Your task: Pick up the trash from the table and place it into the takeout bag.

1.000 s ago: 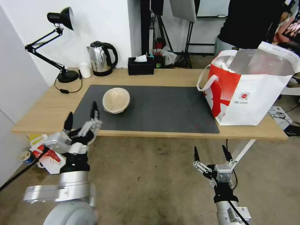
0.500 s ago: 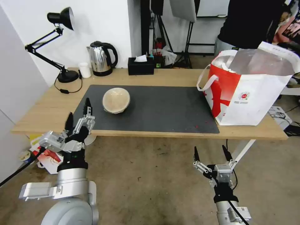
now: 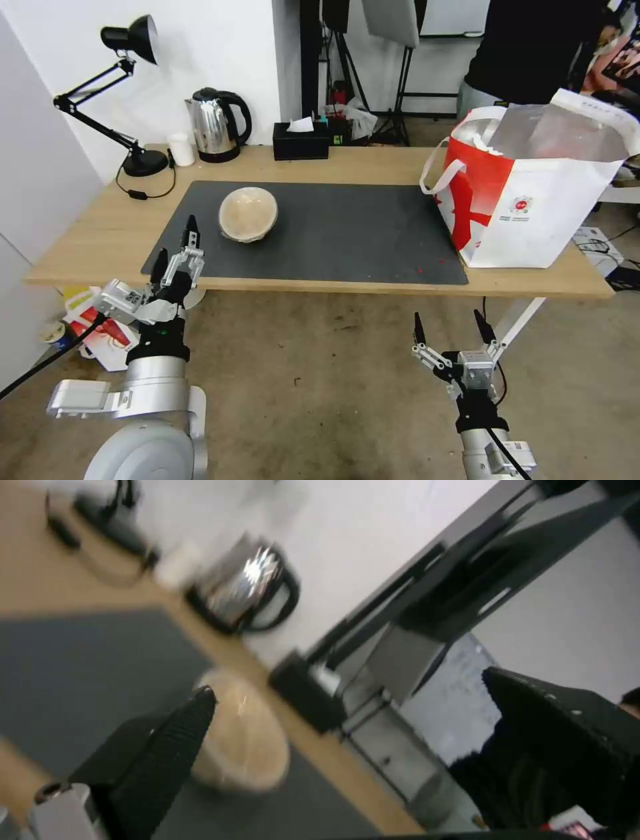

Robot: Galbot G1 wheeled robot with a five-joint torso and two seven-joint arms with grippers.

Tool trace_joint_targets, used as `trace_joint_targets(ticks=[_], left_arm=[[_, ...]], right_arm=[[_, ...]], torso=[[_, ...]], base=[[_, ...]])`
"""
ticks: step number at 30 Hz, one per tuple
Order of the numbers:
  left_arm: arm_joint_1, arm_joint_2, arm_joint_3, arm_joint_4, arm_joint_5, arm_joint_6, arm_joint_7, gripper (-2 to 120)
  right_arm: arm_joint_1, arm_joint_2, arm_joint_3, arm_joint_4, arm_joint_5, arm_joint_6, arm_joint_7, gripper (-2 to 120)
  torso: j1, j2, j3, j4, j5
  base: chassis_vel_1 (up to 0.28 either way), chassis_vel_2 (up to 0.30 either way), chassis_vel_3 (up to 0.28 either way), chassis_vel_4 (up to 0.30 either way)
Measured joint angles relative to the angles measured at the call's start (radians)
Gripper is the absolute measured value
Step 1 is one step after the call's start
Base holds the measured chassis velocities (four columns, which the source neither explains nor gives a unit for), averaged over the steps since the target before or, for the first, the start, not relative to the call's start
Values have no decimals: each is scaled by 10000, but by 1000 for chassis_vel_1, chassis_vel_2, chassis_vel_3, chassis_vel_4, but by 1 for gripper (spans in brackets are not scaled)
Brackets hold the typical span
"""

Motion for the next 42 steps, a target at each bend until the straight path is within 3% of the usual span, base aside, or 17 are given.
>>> trace_joint_targets(ticks=[3,10,13,21,33,42], left_arm=[[-85,111,-110,2,-550,396,-326,100],[-106,136,-139,3,-690,492,-409,100],[-268,314,-461,8,-1521,861,-846,100],[-415,341,-615,13,-1715,998,-1264,100],[-822,710,-1068,13,-2288,1069,-1303,100],[-1370,1316,-1649,14,-3712,1400,-1512,100]], right_arm=[[0,0,0,0,0,0,0,100],[0,0,0,0,0,0,0,100],[0,0,0,0,0,0,0,100],[0,0,0,0,0,0,0,100],[0,0,0,0,0,0,0,100],[0,0,0,0,0,0,0,100]], torso=[[0,0,0,-1,-1],[0,0,0,0,0],[0,0,0,-1,-2],[0,0,0,0,0],[0,0,0,0,0],[0,0,0,0,-1]], base=[[0,0,0,0],[0,0,0,0],[0,0,0,0],[0,0,0,0],[0,0,0,0],[0,0,0,0]])
